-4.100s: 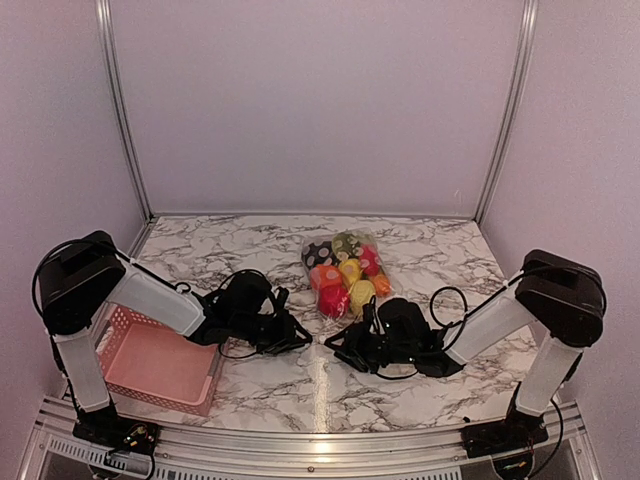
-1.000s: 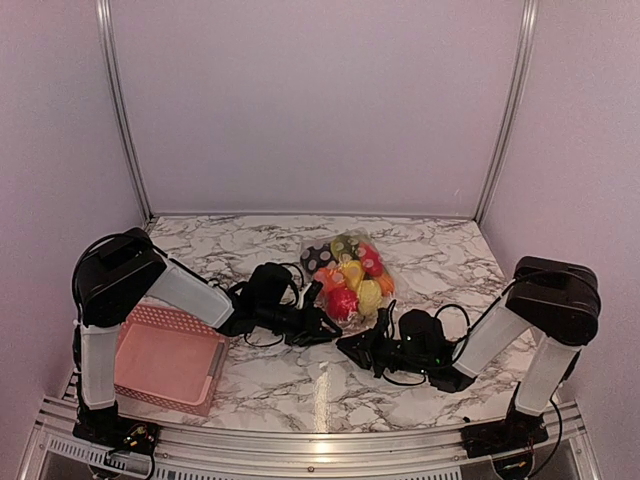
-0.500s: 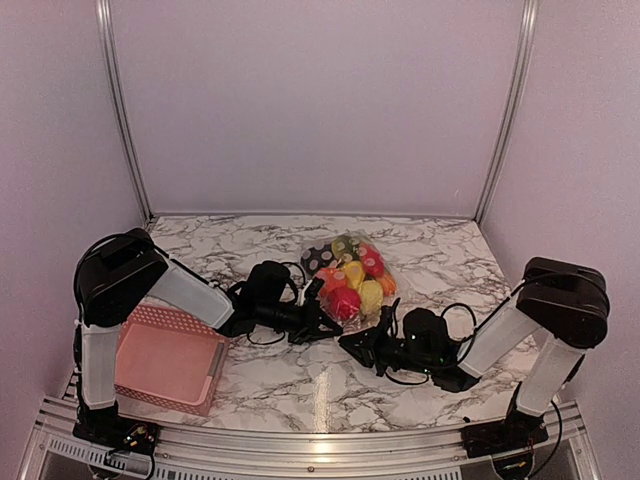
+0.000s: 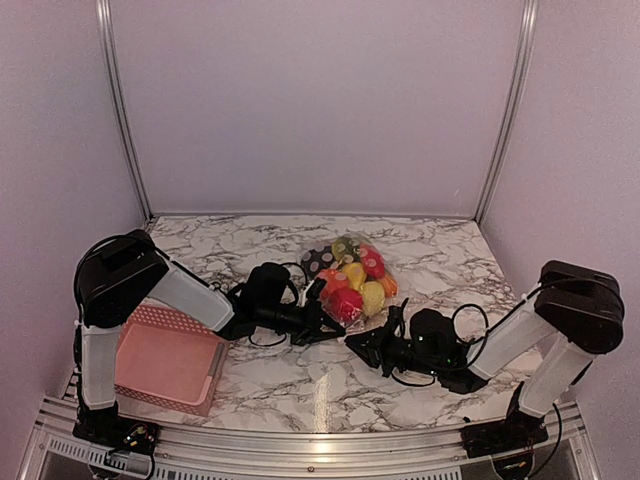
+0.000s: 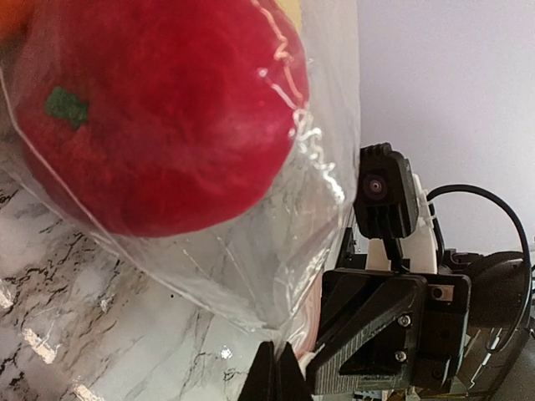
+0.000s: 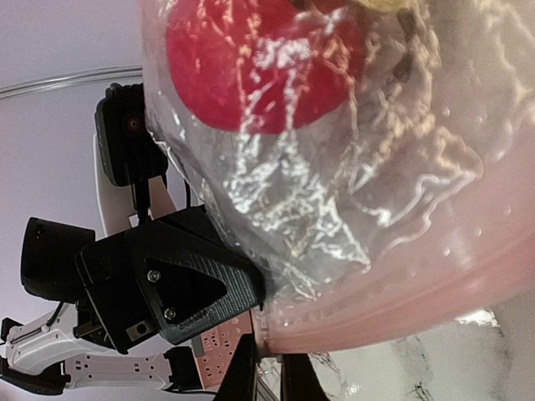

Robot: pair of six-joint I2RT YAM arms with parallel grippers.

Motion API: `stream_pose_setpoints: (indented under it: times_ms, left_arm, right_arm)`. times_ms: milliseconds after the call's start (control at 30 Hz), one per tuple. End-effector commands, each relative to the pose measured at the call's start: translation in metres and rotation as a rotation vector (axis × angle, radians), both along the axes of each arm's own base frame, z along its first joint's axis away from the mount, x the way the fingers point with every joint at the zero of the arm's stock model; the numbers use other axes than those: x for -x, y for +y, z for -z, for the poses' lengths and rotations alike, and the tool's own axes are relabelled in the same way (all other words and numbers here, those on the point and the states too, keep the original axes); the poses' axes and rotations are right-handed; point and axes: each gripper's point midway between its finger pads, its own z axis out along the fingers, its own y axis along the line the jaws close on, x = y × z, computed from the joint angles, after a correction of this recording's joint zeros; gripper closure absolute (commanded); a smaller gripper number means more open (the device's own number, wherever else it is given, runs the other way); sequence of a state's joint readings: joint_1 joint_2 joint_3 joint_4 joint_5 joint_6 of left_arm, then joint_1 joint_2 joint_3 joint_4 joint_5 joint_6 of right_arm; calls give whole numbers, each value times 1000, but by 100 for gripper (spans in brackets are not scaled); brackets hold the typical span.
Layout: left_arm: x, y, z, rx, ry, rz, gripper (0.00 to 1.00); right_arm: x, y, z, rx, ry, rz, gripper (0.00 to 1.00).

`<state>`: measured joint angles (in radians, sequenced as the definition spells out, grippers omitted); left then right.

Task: Open the zip-top bag and remove the fake food
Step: Unzip the zipper food storage bag at the center of the board.

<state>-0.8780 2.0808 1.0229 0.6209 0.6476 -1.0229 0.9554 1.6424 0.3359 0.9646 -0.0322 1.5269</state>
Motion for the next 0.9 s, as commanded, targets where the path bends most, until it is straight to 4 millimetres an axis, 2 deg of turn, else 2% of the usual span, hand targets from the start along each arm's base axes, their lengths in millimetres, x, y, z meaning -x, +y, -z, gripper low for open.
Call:
stream_pose_setpoints:
  times_ms: [0,500,700,867]
  left_arm:
    - [4,10,4,-24,12,-4,100]
    - [9,20,4,-39,5,-13,100]
    - [10,22,2,-45,-3,-16,100]
    - [11,25,1,-51,-7,-19,100]
  right_arm:
    - [-10,-22,10,53,9,104,95]
    - [-9,-49,8,97,7,185,94]
    - [-8,-66,8,149,-2,226,93]
    - [-10,-83,-1,193,-27,269,92]
